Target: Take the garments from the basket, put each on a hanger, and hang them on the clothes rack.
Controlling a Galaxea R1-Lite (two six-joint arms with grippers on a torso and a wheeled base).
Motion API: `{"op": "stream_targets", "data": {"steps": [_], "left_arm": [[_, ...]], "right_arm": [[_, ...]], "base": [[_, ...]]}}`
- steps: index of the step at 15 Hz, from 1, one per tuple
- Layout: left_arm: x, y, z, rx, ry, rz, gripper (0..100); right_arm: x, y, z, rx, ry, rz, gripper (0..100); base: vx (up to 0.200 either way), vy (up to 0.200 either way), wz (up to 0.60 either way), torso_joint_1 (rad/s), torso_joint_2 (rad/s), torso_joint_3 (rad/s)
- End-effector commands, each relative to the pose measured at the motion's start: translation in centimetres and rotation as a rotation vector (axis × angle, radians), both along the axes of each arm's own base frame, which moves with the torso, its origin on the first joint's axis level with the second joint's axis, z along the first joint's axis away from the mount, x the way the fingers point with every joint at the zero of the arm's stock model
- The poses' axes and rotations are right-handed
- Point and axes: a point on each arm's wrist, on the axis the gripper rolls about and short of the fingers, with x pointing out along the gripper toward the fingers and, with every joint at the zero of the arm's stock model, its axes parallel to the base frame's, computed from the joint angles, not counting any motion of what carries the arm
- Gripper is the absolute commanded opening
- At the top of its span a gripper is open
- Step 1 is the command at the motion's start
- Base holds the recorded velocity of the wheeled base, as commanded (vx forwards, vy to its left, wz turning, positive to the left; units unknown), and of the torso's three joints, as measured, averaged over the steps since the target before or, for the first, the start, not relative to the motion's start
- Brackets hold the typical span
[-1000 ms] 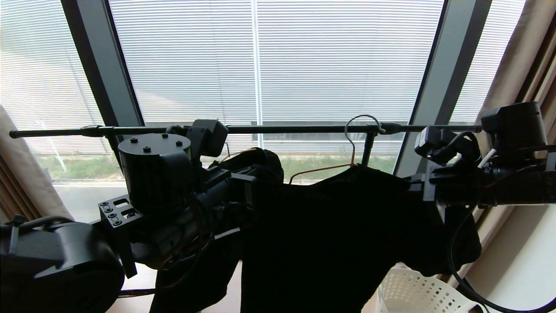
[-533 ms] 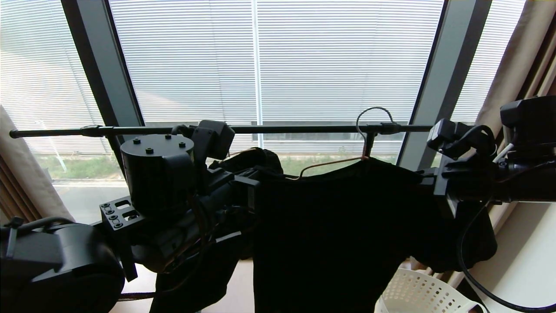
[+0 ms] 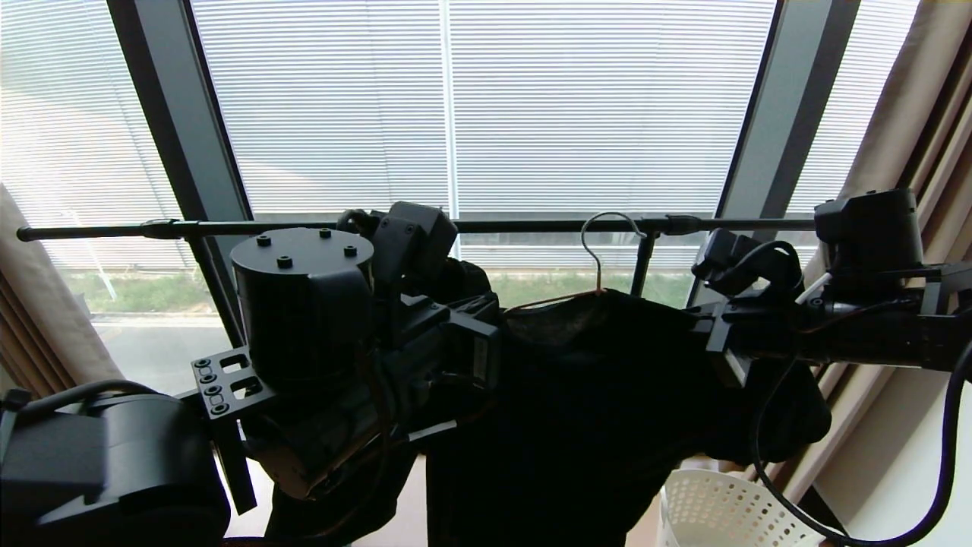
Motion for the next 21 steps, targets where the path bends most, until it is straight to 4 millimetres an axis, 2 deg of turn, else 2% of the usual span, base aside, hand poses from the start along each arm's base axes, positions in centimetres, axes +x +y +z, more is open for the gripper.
{"op": "stream_targets", "data": {"steps": [1, 4, 6, 8, 9, 10, 13, 15, 21], "left_arm": [[0.0, -0.3, 0.2, -0.004, -0.003, -0.006, 0], [0.2, -0.1, 0.1, -0.002, 0.003, 0.003, 0], [1.0, 0.7, -0.1, 0.006, 0.005, 0.041, 0], [2.1, 1.9, -0.3, 0.011, 0.009, 0.096, 0], [2.4, 1.9, -0.4, 0.014, 0.012, 0.104, 0], [2.4, 1.8, -0.4, 0.013, 0.011, 0.101, 0], [2.0, 0.3, 0.7, -0.018, -0.019, 0.056, 0], [1.1, -0.9, 1.4, -0.03, -0.032, 0.012, 0], [-0.4, -3.1, 2.5, -0.039, -0.035, -0.068, 0]], "right_arm": [[0.5, 0.5, -1.0, -0.007, 0.03, 0.011, 0], [0.1, 0.4, -0.8, -0.001, 0.026, 0.016, 0], [-0.5, 0.1, 0.1, 0.011, -0.002, 0.016, 0], [-1.1, -1.3, 1.5, 0.049, -0.04, 0.015, 0], [-1.4, -1.3, 1.7, 0.072, -0.037, 0.049, 0], [-1.6, -1.2, 1.4, 0.075, -0.027, 0.06, 0], [-1.4, 1.2, -0.4, 0.059, 0.035, 0.138, 0], [-0.5, 1.6, -1.6, 0.05, 0.075, 0.134, 0], [0.4, 2.1, -2.6, 0.065, 0.096, 0.137, 0]], "base": [[0.0, 0.0, 0.0, 0.0, 0.0, 0.0], [0.0, 0.0, 0.0, 0.0, 0.0, 0.0], [0.0, 0.0, 0.0, 0.0, 0.0, 0.0], [0.0, 0.0, 0.0, 0.0, 0.0, 0.0], [0.0, 0.0, 0.0, 0.0, 0.0, 0.0], [0.0, 0.0, 0.0, 0.0, 0.0, 0.0], [0.0, 0.0, 0.0, 0.0, 0.0, 0.0], [0.0, 0.0, 0.0, 0.0, 0.0, 0.0], [0.0, 0.0, 0.0, 0.0, 0.0, 0.0]]}}
